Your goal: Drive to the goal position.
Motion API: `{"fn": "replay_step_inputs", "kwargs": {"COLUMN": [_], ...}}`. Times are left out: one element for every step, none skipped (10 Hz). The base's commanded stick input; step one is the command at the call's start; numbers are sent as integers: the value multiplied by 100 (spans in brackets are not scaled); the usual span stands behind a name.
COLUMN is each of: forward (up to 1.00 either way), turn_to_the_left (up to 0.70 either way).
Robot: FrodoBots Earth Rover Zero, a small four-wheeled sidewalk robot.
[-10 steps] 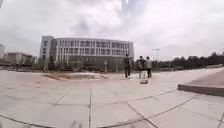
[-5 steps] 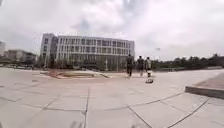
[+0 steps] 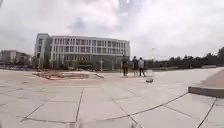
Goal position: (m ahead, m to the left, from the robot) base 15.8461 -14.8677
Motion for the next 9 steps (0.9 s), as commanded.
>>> {"fn": "replay_step_inputs", "kwargs": {"forward": [70,70,70,70,70,70,70,70,70], "turn_to_the_left": [-27,-26,-11,0,0,0,0,0,0]}}
